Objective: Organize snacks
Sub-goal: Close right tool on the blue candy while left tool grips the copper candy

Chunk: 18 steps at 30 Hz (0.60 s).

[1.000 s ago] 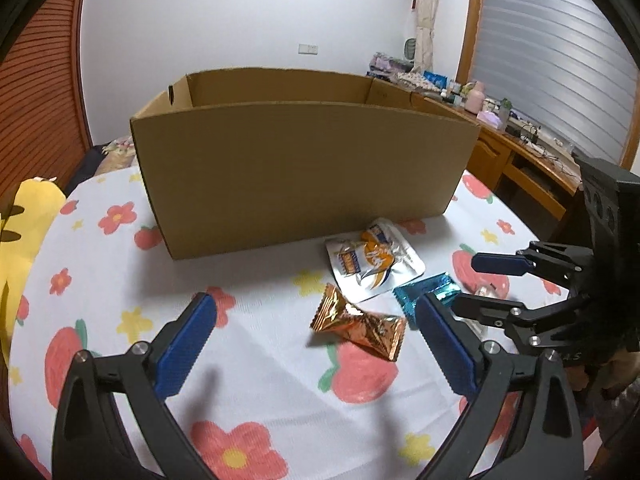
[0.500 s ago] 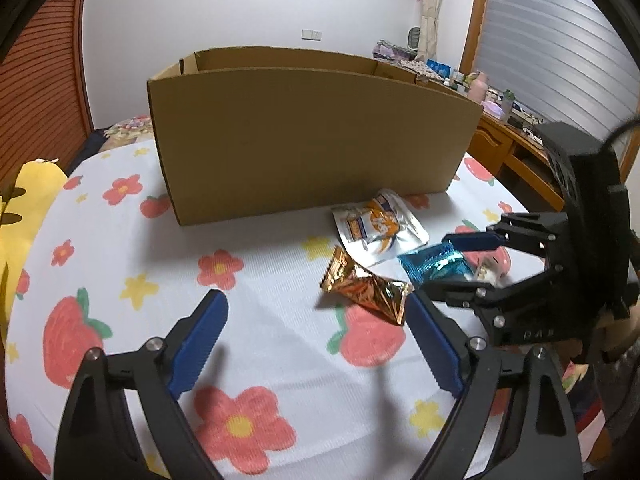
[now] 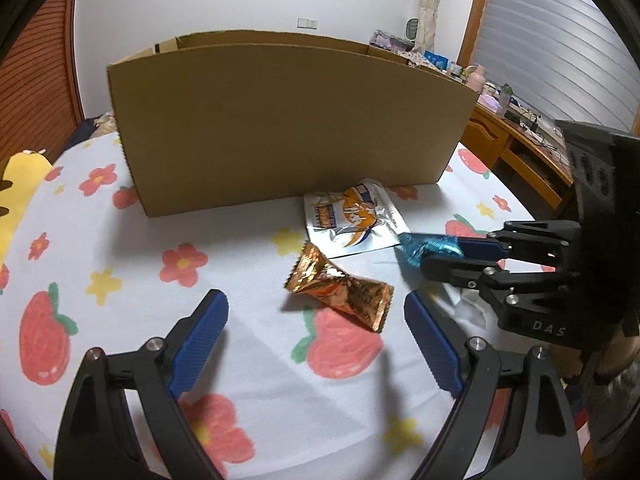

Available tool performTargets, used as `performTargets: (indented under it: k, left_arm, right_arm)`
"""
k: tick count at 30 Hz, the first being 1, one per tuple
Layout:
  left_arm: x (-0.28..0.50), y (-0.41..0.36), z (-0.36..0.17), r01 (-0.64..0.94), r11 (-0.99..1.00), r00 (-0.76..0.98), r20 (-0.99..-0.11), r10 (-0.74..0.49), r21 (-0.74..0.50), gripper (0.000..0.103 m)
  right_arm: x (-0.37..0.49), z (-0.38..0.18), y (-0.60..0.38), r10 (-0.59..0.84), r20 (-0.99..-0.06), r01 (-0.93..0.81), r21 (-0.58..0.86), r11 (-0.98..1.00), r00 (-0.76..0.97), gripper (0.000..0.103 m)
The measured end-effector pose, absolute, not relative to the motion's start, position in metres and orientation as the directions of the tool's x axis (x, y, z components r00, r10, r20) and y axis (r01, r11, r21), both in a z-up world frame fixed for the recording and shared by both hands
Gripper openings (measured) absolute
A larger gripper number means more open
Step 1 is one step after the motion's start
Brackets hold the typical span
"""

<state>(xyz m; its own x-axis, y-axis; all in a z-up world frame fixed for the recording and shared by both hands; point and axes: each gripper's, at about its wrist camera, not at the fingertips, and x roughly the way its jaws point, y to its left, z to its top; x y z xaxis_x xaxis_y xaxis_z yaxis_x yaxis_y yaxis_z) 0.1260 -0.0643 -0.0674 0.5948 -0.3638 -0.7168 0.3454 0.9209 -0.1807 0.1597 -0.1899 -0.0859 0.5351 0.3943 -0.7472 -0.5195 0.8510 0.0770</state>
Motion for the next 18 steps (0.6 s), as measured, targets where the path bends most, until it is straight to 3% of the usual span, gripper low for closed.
performTargets:
  k: [7, 18]
  left_arm:
    - [0.141, -0.077, -0.075, 0.313, 0.918, 0.547, -0.745, -0.383, -0.242, 0.064]
    - [0.152, -0.099, -0.076, 0.314, 0.934, 0.555, -0.766, -0.325, -0.168, 0.054]
  right_arm:
    - [0.143, -0.071, -0.215, 0.383, -0.662, -0.425, 0.107, 0.899, 0.644, 0.021]
    - [0.143, -0.079, -0.223, 0.356, -0.66, -0.387, 0.106, 0.916, 0.661, 0.021]
